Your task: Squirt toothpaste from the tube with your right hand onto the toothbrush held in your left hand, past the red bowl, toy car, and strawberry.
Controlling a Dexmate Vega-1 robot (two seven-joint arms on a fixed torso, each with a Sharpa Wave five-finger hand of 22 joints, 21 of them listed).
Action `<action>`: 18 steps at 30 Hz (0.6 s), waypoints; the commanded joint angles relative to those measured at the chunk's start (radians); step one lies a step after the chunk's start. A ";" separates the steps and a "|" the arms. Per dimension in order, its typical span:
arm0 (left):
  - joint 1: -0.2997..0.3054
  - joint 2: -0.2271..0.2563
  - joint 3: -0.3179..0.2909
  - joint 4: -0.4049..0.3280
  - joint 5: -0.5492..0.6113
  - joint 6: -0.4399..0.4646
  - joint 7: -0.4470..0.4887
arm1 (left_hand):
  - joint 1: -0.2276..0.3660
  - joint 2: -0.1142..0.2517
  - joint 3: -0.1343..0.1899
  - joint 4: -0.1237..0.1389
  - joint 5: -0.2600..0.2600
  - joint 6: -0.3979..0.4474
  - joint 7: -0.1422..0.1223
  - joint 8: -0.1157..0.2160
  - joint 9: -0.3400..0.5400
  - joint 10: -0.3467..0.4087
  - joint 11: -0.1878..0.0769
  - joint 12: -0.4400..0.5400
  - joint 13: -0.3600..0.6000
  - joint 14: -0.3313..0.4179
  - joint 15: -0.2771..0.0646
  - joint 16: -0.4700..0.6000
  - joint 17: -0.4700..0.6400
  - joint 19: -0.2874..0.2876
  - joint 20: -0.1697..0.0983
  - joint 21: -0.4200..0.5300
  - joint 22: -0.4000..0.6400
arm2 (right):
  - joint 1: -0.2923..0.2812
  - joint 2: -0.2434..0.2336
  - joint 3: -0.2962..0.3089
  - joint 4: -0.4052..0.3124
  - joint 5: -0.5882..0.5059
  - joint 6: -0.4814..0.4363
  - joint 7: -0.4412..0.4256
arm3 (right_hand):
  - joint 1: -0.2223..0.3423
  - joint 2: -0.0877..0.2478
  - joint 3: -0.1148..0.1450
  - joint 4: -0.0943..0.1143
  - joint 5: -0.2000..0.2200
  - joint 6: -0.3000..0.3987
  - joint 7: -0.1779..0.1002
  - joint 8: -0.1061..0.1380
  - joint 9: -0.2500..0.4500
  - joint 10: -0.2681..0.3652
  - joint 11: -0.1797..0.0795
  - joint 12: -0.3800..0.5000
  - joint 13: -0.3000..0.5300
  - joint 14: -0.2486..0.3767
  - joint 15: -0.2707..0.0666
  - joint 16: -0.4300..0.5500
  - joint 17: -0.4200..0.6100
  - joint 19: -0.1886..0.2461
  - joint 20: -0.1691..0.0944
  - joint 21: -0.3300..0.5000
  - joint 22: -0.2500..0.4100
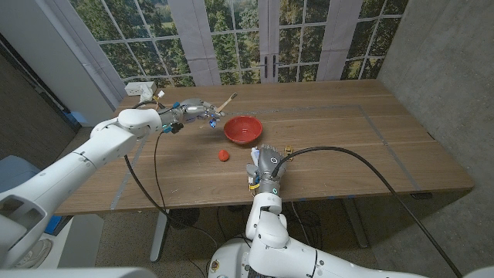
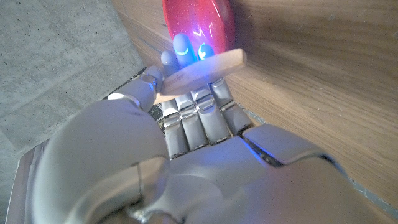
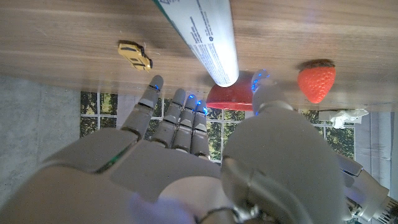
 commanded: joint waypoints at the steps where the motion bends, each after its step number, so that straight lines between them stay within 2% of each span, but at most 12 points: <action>1: 0.015 0.011 -0.010 -0.018 -0.009 0.001 0.010 | 0.048 0.053 0.007 0.001 0.005 0.017 0.003 -0.006 0.005 0.118 -0.106 -0.005 0.004 0.065 -0.101 -0.005 0.004 -0.006 -0.096 0.010 0.000 | 0.075 0.032 -0.068 0.076 -0.053 -0.109 0.133 | -0.056 0.003 -0.024 0.015 0.001 0.048 0.005 0.017 -0.001 0.039 0.009 0.017 0.010 0.000 -0.001 0.008 0.011 0.002 0.007 -0.001 0.005; 3: 0.016 0.011 -0.011 -0.019 -0.009 -0.001 0.009 | 0.048 0.053 0.007 0.001 0.005 0.018 0.004 -0.006 0.005 0.119 -0.106 -0.006 0.003 0.065 -0.101 -0.005 0.005 -0.006 -0.096 0.012 -0.001 | 0.070 0.044 -0.065 0.097 -0.109 -0.109 0.174 | -0.061 0.004 -0.028 0.016 0.001 0.073 0.001 0.027 -0.002 0.043 0.006 0.019 0.013 0.008 -0.003 0.012 0.013 0.007 0.006 0.001 0.005; 11: 0.018 0.012 -0.013 -0.027 -0.009 -0.006 0.010 | 0.048 0.053 0.008 0.000 0.005 0.017 0.004 -0.008 0.006 0.119 -0.107 -0.008 0.005 0.067 -0.101 -0.006 0.006 -0.010 -0.096 0.018 -0.006 | 0.048 0.070 -0.042 0.138 -0.234 -0.109 0.276 | -0.054 0.007 -0.029 0.011 0.003 0.095 -0.007 0.034 -0.003 0.043 0.005 0.018 0.017 0.018 -0.015 0.018 0.017 0.017 0.003 0.004 0.005; 15: 0.013 0.010 -0.010 -0.029 -0.007 -0.008 0.006 | 0.048 0.053 0.009 0.000 0.005 0.018 0.004 -0.009 0.008 0.120 -0.106 -0.009 0.007 0.066 -0.101 -0.007 0.006 -0.009 -0.095 0.023 -0.009 | 0.041 0.078 -0.029 0.149 -0.246 -0.109 0.288 | -0.053 0.009 -0.030 0.010 0.003 0.098 -0.007 0.035 -0.003 0.043 0.006 0.018 0.018 0.020 -0.012 0.019 0.018 0.018 0.003 0.004 0.005; 16: 0.012 0.010 -0.009 -0.030 -0.006 -0.007 0.006 | 0.048 0.053 0.009 0.000 0.005 0.019 0.005 -0.009 0.008 0.119 -0.105 -0.010 0.008 0.067 -0.101 -0.007 0.007 -0.010 -0.095 0.024 -0.009 | 0.040 0.081 -0.026 0.154 -0.246 -0.109 0.283 | -0.054 0.015 -0.034 0.010 0.003 0.101 -0.008 0.035 -0.004 0.076 -0.003 0.031 0.023 0.022 -0.014 0.023 0.022 0.019 0.003 0.003 0.005; 18: 0.011 0.010 -0.009 -0.030 -0.005 -0.008 0.004 | 0.048 0.053 0.009 0.000 0.005 0.019 0.005 -0.009 0.007 0.120 -0.106 -0.010 0.008 0.067 -0.101 -0.007 0.007 -0.010 -0.096 0.025 -0.010 | 0.043 0.081 -0.024 0.158 -0.238 -0.109 0.285 | -0.056 0.019 -0.036 0.011 0.002 0.111 -0.008 0.038 -0.005 0.090 0.001 0.037 0.026 0.028 -0.018 0.027 0.024 0.024 0.002 0.004 0.006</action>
